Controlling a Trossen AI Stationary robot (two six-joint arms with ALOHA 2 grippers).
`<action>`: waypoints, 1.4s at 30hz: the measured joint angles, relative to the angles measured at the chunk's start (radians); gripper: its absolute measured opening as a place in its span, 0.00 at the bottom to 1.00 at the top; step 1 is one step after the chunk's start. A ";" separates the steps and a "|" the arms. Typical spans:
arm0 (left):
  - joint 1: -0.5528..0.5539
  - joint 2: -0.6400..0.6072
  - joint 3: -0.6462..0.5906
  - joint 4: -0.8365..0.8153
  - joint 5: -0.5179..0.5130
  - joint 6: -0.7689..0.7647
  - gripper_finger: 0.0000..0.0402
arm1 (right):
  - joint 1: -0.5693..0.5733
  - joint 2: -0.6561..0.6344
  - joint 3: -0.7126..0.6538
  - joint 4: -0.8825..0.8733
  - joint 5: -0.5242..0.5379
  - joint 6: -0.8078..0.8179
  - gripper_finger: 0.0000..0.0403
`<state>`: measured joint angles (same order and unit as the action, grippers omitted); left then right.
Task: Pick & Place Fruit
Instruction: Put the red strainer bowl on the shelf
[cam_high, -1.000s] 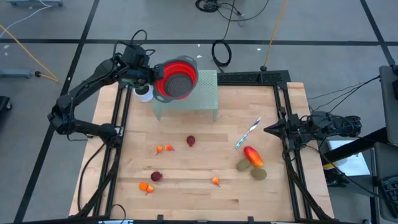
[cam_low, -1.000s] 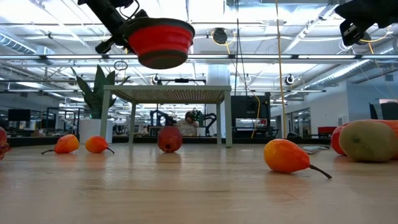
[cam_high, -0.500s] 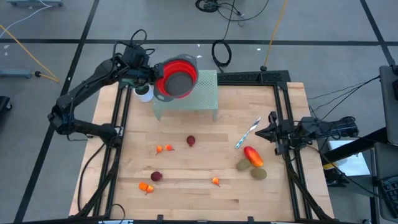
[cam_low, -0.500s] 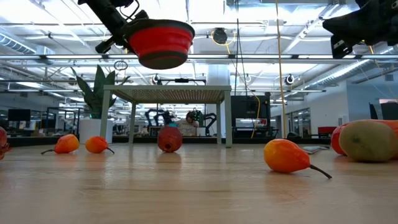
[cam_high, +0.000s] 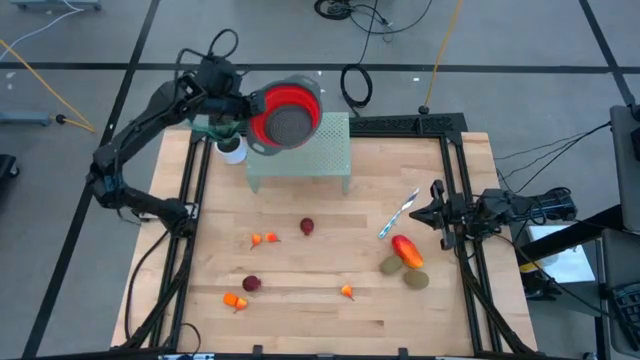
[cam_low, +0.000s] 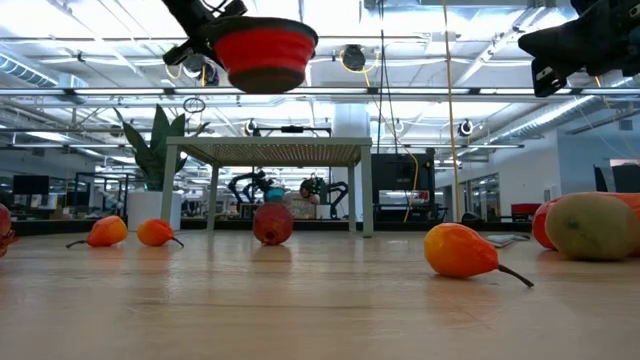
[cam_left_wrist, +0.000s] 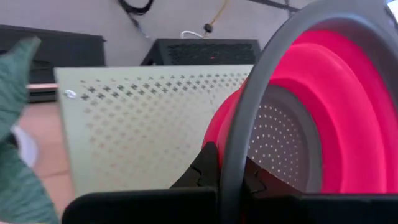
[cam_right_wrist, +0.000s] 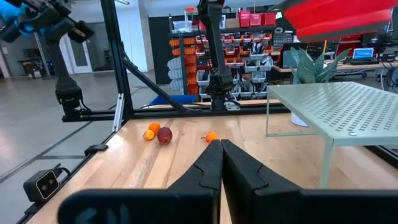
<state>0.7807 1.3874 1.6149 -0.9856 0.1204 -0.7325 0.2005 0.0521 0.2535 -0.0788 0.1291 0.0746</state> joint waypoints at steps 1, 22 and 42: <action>0.003 0.017 0.025 -0.027 -0.001 0.010 0.00 | 0.000 0.000 0.000 0.000 0.000 0.000 0.00; 0.044 0.232 0.131 -0.242 0.062 0.273 0.00 | 0.000 0.000 0.000 -0.001 0.000 0.011 0.00; 0.068 0.216 0.130 -0.218 0.072 0.524 0.00 | 0.000 0.000 0.000 -0.008 0.000 0.011 0.00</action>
<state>0.8491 1.6035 1.7453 -1.2039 0.1919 -0.2089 0.2004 0.0522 0.2535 -0.0872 0.1295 0.0853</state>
